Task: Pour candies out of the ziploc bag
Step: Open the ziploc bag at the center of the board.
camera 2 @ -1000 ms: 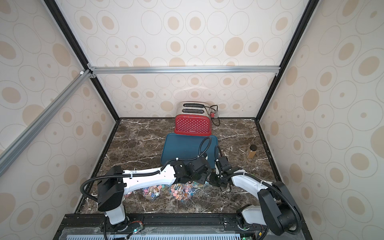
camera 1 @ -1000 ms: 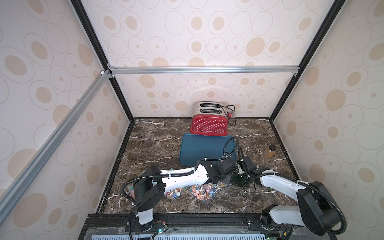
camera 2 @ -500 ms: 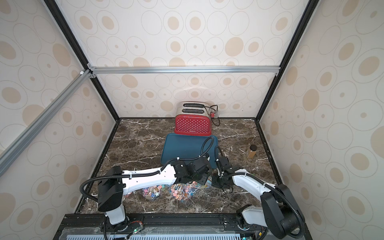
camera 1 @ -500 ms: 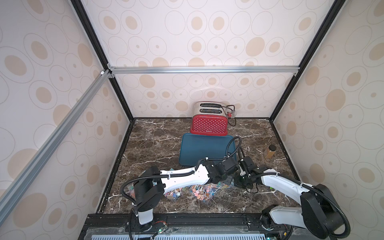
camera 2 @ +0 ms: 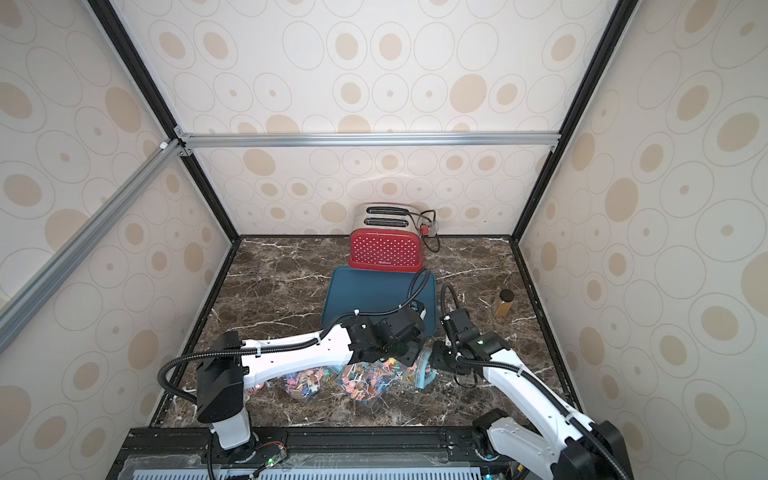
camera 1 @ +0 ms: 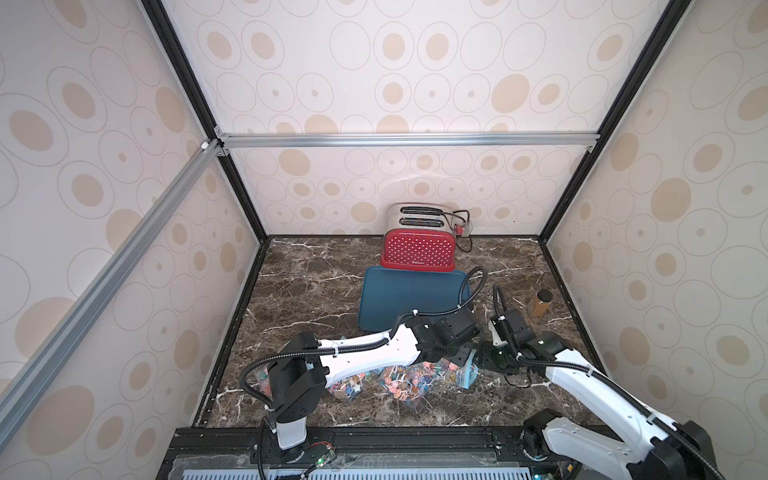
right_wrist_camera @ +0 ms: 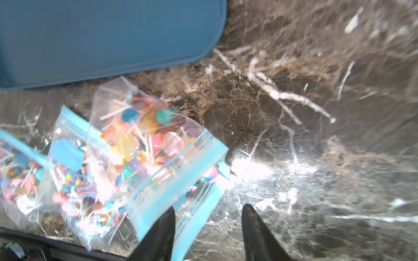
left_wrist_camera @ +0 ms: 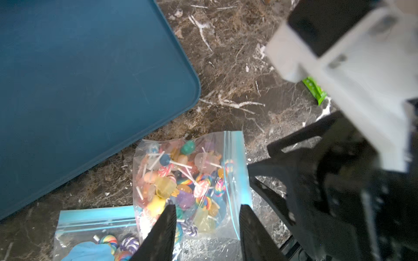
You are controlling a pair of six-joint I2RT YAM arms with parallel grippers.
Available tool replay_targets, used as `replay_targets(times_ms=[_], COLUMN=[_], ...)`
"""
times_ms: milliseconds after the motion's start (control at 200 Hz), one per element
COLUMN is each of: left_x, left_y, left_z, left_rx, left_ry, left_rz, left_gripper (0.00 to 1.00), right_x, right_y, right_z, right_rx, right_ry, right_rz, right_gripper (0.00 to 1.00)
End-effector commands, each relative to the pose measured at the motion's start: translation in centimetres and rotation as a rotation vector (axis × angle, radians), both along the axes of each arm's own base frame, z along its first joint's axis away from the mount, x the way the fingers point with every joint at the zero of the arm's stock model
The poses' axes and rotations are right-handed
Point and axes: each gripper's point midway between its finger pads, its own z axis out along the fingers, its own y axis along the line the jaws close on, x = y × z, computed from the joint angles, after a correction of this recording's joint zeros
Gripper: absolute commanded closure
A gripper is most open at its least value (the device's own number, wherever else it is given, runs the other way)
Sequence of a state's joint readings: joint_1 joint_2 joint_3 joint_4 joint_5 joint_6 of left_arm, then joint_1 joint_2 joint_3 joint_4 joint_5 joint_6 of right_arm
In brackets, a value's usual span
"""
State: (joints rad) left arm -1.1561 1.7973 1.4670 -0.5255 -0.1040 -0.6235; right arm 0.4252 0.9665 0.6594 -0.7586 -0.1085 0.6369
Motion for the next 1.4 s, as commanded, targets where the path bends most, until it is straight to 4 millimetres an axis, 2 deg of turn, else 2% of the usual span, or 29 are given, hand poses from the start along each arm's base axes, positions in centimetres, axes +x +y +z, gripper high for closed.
replay_targets(times_ms=[0, 165, 351, 486, 722, 852, 1007, 1193, 1393], left_x=[2.4, 3.9, 4.4, 4.8, 4.9, 4.9, 4.7, 4.6, 4.7], left_y=[2.4, 4.6, 5.4, 5.8, 6.1, 6.1, 6.2, 6.4, 6.4], left_z=[2.9, 2.6, 1.0, 0.7, 0.6, 0.4, 0.2, 0.1, -0.2], left_rx=[-0.017, -0.022, -0.009, -0.013, -0.014, -0.018, -0.019, -0.019, -0.018], left_ry=[-0.053, -0.042, -0.014, -0.004, 0.006, 0.009, 0.018, 0.018, 0.023], left_rz=[0.076, 0.126, 0.15, 0.163, 0.165, 0.166, 0.167, 0.175, 0.176], left_gripper=[0.49, 0.47, 0.47, 0.47, 0.47, 0.47, 0.47, 0.48, 0.49], right_x=[-1.3, -0.8, 0.1, -0.2, -2.8, -3.6, -2.9, -1.8, -0.6], right_y=[-0.3, 1.9, 3.8, 3.6, 1.0, 1.0, 2.5, 3.3, 3.9], right_z=[0.5, 1.0, 0.5, -0.4, -1.1, -2.3, -3.3, -4.0, -4.5], right_rx=[0.012, 0.127, 0.213, 0.193, 0.106, 0.125, 0.205, 0.244, 0.267], right_ry=[0.027, 0.039, 0.054, 0.093, 0.128, 0.149, 0.145, 0.124, 0.1], right_rz=[-0.005, 0.015, 0.011, 0.002, -0.056, -0.064, -0.068, -0.072, -0.085], right_gripper=[0.44, 0.42, 0.42, 0.43, 0.4, 0.38, 0.39, 0.42, 0.52])
